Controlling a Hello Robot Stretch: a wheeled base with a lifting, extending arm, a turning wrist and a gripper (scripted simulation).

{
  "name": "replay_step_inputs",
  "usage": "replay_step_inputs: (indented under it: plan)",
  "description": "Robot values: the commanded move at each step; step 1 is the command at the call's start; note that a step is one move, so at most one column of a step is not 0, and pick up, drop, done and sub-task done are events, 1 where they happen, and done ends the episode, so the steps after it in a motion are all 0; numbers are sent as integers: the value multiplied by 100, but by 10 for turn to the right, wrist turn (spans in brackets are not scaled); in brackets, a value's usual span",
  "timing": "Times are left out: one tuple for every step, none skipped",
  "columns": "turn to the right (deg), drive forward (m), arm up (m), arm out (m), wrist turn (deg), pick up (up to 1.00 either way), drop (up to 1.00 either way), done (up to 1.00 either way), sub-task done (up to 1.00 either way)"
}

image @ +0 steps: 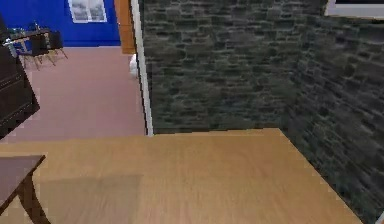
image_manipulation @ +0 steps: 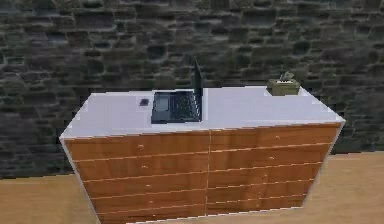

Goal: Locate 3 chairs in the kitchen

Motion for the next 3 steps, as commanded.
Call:
replay_step_inputs:
  plan:
    - [450, 0, 0, 0, 0, 0, 0, 0, 0]
    - [390, 0, 0, 0, 0, 0, 0, 0, 0]
    - [0, 20, 0, 0, 0, 0, 0, 0, 0]
